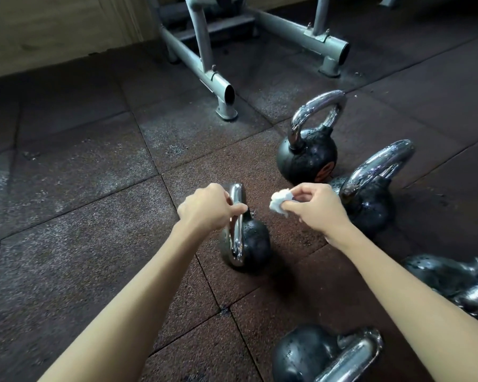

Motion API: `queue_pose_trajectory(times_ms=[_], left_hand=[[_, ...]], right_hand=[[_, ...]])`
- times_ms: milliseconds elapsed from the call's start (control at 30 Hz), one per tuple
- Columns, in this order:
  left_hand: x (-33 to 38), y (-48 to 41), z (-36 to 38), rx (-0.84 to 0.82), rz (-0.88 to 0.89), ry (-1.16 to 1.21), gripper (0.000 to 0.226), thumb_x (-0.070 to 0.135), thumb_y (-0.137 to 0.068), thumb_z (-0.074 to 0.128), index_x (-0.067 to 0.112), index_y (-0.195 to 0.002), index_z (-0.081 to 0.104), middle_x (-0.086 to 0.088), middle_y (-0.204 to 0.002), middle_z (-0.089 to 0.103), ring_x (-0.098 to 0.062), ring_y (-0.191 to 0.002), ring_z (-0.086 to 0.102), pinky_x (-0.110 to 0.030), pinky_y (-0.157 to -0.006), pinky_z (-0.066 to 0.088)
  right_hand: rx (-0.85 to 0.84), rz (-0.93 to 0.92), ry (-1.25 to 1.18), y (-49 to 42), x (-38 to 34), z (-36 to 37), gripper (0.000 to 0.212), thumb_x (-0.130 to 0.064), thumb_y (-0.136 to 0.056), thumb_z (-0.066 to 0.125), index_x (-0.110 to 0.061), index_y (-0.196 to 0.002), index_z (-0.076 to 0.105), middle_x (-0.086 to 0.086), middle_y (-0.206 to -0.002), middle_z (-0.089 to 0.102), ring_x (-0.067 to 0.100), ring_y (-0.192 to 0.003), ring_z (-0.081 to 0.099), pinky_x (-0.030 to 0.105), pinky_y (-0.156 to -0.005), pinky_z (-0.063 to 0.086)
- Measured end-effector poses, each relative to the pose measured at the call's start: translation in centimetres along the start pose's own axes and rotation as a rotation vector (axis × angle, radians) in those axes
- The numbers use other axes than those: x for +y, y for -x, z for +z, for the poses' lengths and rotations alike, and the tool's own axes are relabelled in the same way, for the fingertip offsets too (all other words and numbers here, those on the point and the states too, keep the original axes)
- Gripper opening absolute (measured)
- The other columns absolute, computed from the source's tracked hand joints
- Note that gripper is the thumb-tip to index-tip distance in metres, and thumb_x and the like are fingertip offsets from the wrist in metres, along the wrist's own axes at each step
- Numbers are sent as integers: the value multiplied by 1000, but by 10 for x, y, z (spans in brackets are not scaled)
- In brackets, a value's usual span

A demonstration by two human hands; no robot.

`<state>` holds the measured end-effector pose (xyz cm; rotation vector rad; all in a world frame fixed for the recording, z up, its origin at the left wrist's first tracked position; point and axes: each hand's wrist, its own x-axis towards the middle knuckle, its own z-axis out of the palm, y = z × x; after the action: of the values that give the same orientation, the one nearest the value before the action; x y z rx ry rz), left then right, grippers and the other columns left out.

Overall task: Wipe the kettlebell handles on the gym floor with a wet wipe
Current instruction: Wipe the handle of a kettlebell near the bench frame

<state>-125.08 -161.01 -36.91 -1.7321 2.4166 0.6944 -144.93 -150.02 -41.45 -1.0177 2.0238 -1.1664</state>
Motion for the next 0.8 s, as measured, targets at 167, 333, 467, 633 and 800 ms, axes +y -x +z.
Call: queue_pose_trajectory(times_ms=[167,333,467,633,800], left_hand=[[46,1,2,-69,96,-159,55,54,-69,88,15,-100,65,-2,-96,72,-27,-92,70,-40,-86,58],[31,-15,-24,-235,171,-191,23,33,-77,86,18,-84,70,2,-85,69,-11,-73,59,-22,-61,44],[25,-14,-41,-330,342,-329,44,27,-72,91,35,-113,77,15,-111,71,-11,-96,62,-23,-68,39],[31,-7,-42,-337,627,-530,73,29,-73,90,46,-138,62,18,-132,68,-10,-110,61,-25,-90,44],[6,5,-33,-99,442,-522,45,70,-80,72,37,-110,76,15,-90,74,-13,-85,70,-31,-72,57]], right_hand=[[94,100,-21,11,12,-16,16,-20,-71,86,-23,-84,79,-7,-77,78,-2,-54,59,25,-63,49],[88,102,23,26,12,-18,16,-19,-72,86,-24,-85,79,-8,-75,76,0,-63,63,16,-59,49],[108,116,16,29,10,-23,15,-22,-72,86,-26,-85,79,-9,-76,76,1,-67,65,24,-64,57],[111,127,9,31,7,-25,16,-23,-72,87,-25,-86,79,-9,-76,76,2,-68,65,27,-65,58],[89,133,9,34,8,-22,17,-23,-71,86,-26,-86,80,-8,-78,76,5,-73,68,27,-65,58]])
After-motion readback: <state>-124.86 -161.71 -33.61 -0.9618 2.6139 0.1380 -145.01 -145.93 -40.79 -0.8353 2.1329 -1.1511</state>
